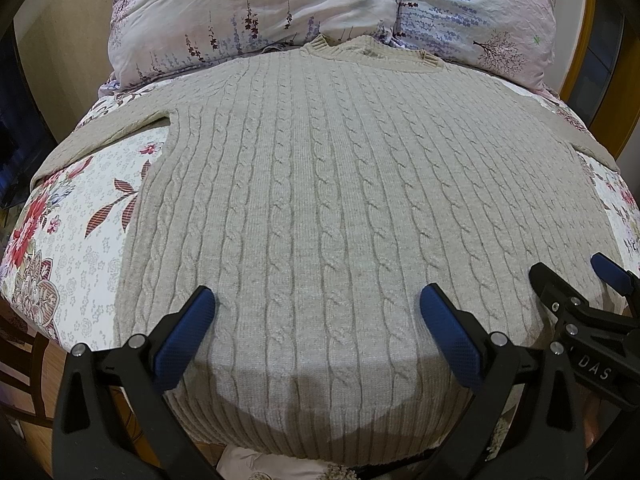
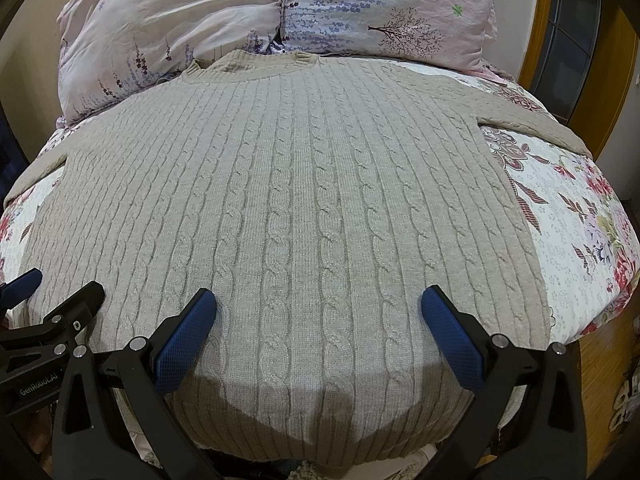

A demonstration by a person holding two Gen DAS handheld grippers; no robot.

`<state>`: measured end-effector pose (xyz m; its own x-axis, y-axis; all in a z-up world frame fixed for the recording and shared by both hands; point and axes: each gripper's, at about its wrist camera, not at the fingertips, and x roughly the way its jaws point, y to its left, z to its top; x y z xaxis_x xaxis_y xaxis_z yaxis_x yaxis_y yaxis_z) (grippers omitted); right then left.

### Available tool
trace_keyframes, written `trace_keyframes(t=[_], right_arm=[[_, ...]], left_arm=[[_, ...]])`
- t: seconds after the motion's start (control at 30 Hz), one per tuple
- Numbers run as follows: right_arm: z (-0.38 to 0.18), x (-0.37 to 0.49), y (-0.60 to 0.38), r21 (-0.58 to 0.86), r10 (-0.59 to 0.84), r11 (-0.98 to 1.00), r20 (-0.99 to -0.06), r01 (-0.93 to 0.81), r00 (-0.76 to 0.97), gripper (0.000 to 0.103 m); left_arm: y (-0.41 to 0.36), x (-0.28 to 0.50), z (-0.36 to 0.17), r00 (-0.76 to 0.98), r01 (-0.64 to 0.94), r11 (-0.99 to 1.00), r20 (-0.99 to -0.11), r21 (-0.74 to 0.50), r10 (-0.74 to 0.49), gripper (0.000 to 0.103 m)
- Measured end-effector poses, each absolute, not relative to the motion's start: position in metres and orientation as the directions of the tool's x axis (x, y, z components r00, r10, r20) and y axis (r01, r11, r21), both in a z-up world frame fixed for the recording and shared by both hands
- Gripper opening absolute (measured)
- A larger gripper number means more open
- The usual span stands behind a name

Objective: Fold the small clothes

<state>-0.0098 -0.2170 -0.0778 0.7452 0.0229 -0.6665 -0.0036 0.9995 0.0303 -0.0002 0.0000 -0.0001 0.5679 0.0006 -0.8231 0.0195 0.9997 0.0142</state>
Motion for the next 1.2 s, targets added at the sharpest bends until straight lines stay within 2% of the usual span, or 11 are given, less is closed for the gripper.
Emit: trace_keyframes(t=[0.57,0.8,0.87,1.0,1.1,1.17,1.2], right_arm=[[-0.079,-0.005,-0.22,0.01,0.063,0.997,-0.672,-0.076,0.737,0.102],[-0.077,0.007,-0.234,-0.011,0.211,0.957,-0.656,-0.289,0.724,0.102],[-0.072,0.015,-0.241,0.024,0.244,0.952,-0.657,-0.304,0.713,0.102],[-0.054,0.039,-0.29,0.158,0.239,0.971,-0.631,-0.179,0.738,0.102],[-0.038,0.064,-0.353,0.323,0.229,0.946,-0.594,-0.032,0.771,0.101],[-0.029,0.082,-0.398,0.41,0.194,0.909,-0.567,0.071,0.801,0.089],[-0.026,0.088,-0.416,0.439,0.173,0.892,-0.557,0.11,0.812,0.087]], left_arm=[[0.002,0.013,0.002,0.505,0.045,0.999,-0.863,0.02,-0.006,0.101],[0.003,0.034,0.003,0.423,0.079,0.996,-0.906,0.028,-0.008,0.101],[0.004,0.04,0.005,0.418,0.086,0.996,-0.908,0.034,-0.005,0.101],[0.004,0.056,0.012,0.463,0.092,0.994,-0.886,0.054,0.005,0.101],[0.005,0.069,0.02,0.507,0.098,0.994,-0.862,0.047,-0.009,0.101],[0.004,0.081,0.025,0.532,0.111,0.992,-0.847,0.052,-0.015,0.101],[0.002,0.085,0.027,0.539,0.12,0.991,-0.842,0.051,-0.022,0.101]])
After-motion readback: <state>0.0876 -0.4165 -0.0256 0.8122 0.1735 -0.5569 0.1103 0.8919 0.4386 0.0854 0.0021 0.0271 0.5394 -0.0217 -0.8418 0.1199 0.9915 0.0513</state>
